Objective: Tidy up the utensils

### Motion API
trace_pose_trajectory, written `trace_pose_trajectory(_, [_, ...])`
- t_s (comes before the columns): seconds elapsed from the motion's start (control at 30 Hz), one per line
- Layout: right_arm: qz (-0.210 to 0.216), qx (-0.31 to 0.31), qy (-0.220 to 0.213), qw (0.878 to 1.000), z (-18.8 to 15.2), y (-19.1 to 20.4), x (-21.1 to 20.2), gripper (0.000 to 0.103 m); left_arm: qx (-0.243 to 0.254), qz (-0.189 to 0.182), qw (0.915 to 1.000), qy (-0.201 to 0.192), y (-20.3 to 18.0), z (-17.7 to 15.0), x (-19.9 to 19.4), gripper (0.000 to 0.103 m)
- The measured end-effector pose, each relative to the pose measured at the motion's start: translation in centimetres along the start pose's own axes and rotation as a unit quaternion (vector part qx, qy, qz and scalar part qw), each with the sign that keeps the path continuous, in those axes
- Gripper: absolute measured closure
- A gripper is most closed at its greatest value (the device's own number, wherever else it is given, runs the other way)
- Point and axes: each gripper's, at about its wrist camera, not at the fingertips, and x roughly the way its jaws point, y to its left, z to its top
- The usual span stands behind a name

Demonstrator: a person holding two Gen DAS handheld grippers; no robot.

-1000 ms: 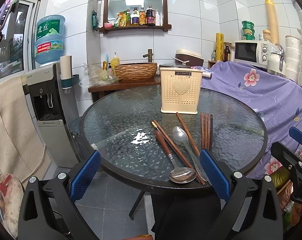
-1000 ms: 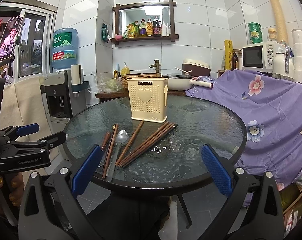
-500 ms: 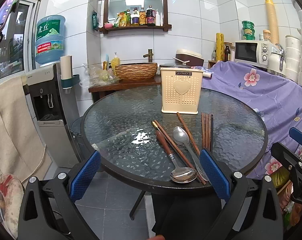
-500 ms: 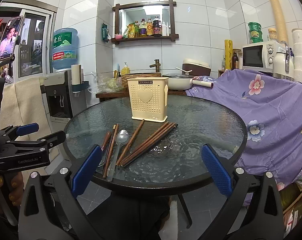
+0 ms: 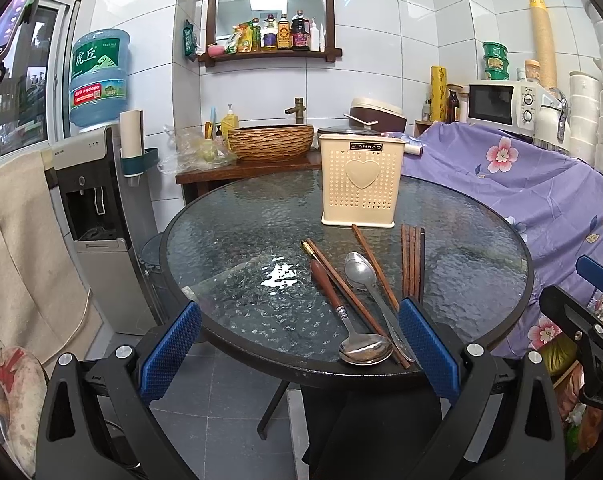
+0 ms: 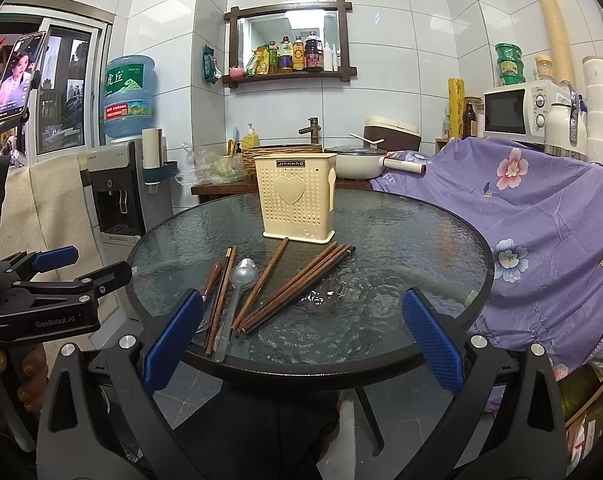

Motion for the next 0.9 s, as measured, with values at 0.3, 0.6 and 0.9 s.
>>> trace_pose_trajectory(0.3, [0.000, -0.001, 0.000, 1.000, -0.06, 0.05, -0.04, 0.005, 0.000, -0.001, 1.0000, 0.000, -0.04, 0.04, 0.01, 0.006])
trace_pose_trajectory(0.6, [0.001, -0.002, 0.002, 1.000, -0.17, 0.28, -0.10, 0.005, 0.000, -0.001, 1.0000, 0.003, -0.09, 0.06, -0.03, 0.006])
trace_pose_trajectory(0.9, [-0.001, -0.002, 0.003, 1.000, -0.17, 0.48, -0.02, 0.005, 0.002, -0.002, 0.9999, 0.010, -0.27, 0.08, 0.22, 0.006])
